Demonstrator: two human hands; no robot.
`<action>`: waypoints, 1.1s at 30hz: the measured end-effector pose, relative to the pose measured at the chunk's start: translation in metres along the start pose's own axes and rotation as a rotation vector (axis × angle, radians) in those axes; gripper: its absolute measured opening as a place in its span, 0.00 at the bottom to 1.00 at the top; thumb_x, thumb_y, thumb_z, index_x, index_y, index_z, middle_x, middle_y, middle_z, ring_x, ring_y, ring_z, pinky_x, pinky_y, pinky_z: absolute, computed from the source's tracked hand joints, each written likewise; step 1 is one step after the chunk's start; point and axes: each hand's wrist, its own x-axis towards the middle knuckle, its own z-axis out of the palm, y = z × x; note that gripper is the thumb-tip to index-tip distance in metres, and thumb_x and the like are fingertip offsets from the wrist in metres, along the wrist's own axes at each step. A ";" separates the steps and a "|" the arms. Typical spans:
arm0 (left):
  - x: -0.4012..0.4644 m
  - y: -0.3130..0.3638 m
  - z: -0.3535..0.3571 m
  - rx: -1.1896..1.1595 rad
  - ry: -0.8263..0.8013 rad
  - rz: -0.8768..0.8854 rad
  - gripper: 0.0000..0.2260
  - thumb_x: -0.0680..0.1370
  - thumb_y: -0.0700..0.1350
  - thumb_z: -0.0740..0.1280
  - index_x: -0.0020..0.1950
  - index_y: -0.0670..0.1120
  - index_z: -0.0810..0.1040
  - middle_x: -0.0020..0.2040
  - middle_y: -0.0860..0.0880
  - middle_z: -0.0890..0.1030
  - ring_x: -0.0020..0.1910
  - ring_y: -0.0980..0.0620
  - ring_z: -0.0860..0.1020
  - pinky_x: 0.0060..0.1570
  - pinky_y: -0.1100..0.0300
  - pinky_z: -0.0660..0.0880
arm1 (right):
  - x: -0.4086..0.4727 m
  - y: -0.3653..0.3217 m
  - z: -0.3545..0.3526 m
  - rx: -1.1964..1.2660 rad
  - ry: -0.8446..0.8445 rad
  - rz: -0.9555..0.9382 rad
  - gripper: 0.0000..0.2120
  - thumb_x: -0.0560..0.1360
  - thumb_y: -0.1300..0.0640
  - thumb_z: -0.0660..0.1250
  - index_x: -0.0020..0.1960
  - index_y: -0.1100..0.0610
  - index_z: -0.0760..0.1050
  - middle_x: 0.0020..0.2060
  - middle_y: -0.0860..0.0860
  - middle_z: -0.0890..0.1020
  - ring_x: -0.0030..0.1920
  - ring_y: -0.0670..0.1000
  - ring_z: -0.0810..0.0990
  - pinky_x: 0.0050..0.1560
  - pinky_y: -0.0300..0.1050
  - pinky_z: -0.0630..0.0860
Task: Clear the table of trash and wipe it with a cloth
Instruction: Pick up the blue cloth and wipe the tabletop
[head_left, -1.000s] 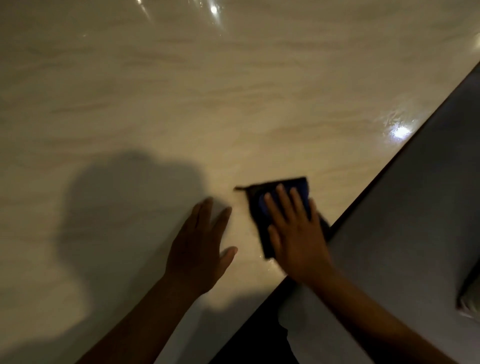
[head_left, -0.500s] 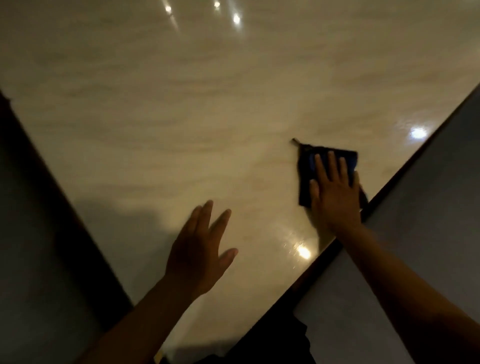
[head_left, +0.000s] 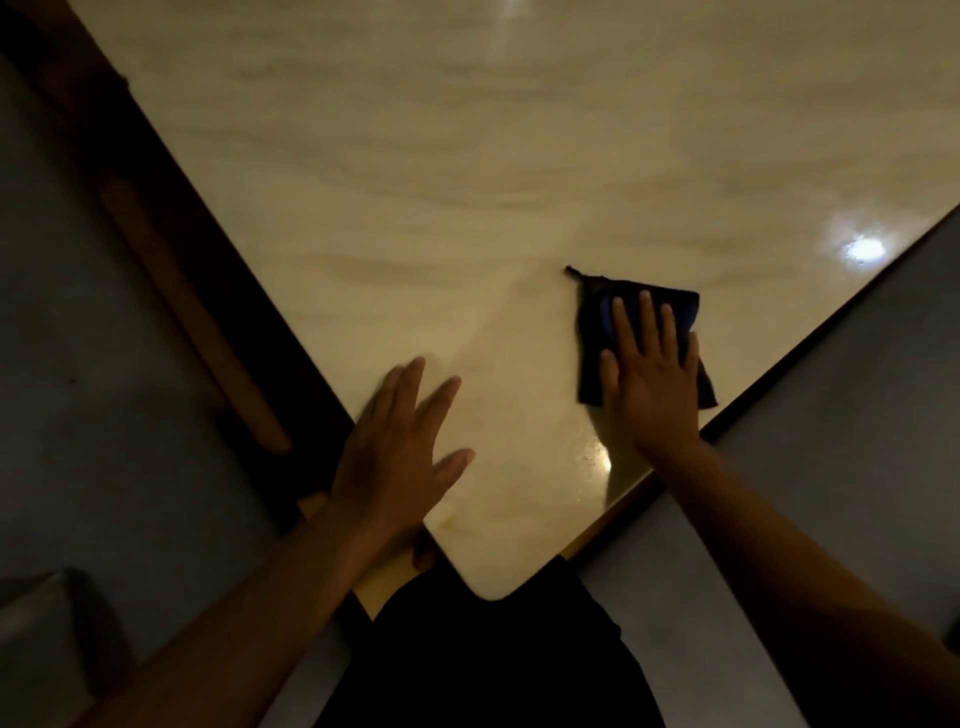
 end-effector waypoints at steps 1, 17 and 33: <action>-0.004 -0.002 0.000 -0.003 0.000 -0.006 0.35 0.78 0.65 0.59 0.82 0.56 0.52 0.82 0.46 0.48 0.80 0.44 0.48 0.74 0.49 0.58 | -0.013 -0.012 0.003 -0.001 0.009 -0.020 0.29 0.80 0.44 0.45 0.80 0.50 0.50 0.80 0.54 0.52 0.79 0.58 0.49 0.76 0.62 0.49; -0.028 -0.041 -0.030 -0.172 0.395 -0.216 0.24 0.77 0.44 0.59 0.74 0.46 0.70 0.71 0.43 0.71 0.70 0.43 0.68 0.67 0.44 0.70 | -0.019 -0.199 -0.005 0.350 -0.256 -0.633 0.27 0.81 0.47 0.48 0.78 0.51 0.59 0.78 0.51 0.60 0.78 0.53 0.54 0.76 0.57 0.54; 0.132 -0.119 -0.056 0.218 0.023 -0.148 0.36 0.80 0.68 0.42 0.81 0.50 0.38 0.82 0.45 0.40 0.80 0.43 0.41 0.78 0.47 0.42 | 0.040 -0.141 -0.010 0.302 0.013 -0.264 0.11 0.78 0.54 0.65 0.59 0.51 0.80 0.61 0.50 0.79 0.61 0.55 0.74 0.56 0.52 0.71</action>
